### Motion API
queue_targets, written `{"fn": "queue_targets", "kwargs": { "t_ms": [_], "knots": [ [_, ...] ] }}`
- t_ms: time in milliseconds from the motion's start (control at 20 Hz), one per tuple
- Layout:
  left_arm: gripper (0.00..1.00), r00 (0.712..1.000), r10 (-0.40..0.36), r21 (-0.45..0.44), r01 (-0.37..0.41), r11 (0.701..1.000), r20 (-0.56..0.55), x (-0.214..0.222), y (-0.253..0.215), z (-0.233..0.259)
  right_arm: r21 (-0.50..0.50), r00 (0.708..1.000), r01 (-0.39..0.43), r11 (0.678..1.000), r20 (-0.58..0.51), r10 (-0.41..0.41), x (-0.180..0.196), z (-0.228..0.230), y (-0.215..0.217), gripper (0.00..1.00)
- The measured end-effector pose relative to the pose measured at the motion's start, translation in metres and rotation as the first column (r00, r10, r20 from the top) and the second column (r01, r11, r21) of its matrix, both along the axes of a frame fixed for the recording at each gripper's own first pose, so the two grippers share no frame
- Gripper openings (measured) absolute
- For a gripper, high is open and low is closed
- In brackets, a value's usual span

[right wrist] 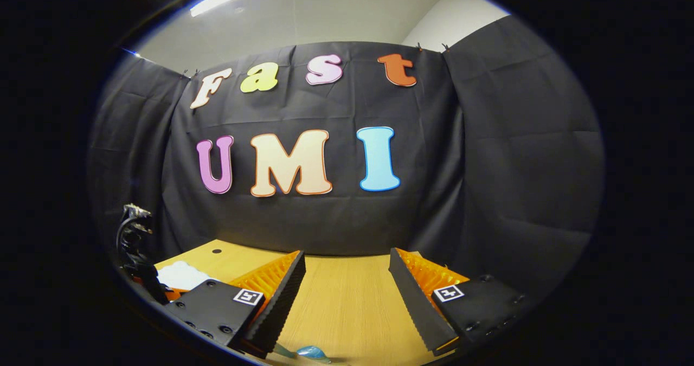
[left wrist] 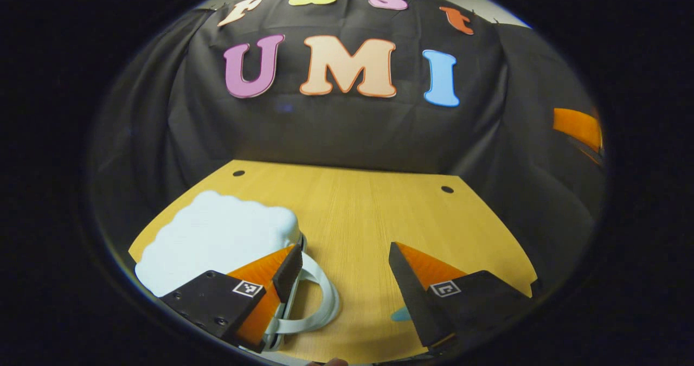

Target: First open the suitcase, pack the skin care products into it, and then close the suitcase.

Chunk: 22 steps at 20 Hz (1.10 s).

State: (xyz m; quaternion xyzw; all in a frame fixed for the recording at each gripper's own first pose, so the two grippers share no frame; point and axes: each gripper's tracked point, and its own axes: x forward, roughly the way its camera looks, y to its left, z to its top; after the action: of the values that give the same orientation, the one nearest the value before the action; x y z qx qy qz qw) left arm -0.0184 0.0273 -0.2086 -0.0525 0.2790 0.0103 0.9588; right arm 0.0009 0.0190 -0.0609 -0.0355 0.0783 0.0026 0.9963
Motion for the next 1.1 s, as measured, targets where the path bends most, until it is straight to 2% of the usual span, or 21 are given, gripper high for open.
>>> {"fn": "queue_targets", "kwargs": {
  "t_ms": [300,600,900,1000,1100],
  "knots": [
    [0.95,0.992,0.012,-0.013,-0.013,1.000,-0.124,-0.009,0.003,-0.038,-0.039,1.000,0.016,0.999,-0.022,-0.017,-0.012,-0.010,-0.007,0.96],
    [0.95,0.970,0.011,-0.033,-0.020,0.999,-0.241,-0.013,0.002,-0.073,-0.066,0.999,0.002,0.998,-0.053,-0.005,-0.026,-0.021,-0.001,0.98],
    [0.86,0.946,-0.025,-0.067,0.003,0.998,-0.323,-0.013,-0.003,-0.098,-0.077,0.998,0.017,0.997,-0.052,-0.021,-0.030,-0.022,-0.007,0.99],
    [0.70,0.935,-0.039,-0.087,0.008,0.996,-0.354,-0.017,-0.004,-0.103,-0.080,0.998,0.021,0.997,-0.053,-0.026,-0.030,-0.022,-0.009,0.99],
    [0.42,0.932,-0.031,-0.066,0.008,0.998,-0.360,-0.017,0.005,-0.105,-0.081,0.998,0.023,0.996,-0.054,-0.028,-0.032,-0.024,-0.010,0.98]
  ]
}}
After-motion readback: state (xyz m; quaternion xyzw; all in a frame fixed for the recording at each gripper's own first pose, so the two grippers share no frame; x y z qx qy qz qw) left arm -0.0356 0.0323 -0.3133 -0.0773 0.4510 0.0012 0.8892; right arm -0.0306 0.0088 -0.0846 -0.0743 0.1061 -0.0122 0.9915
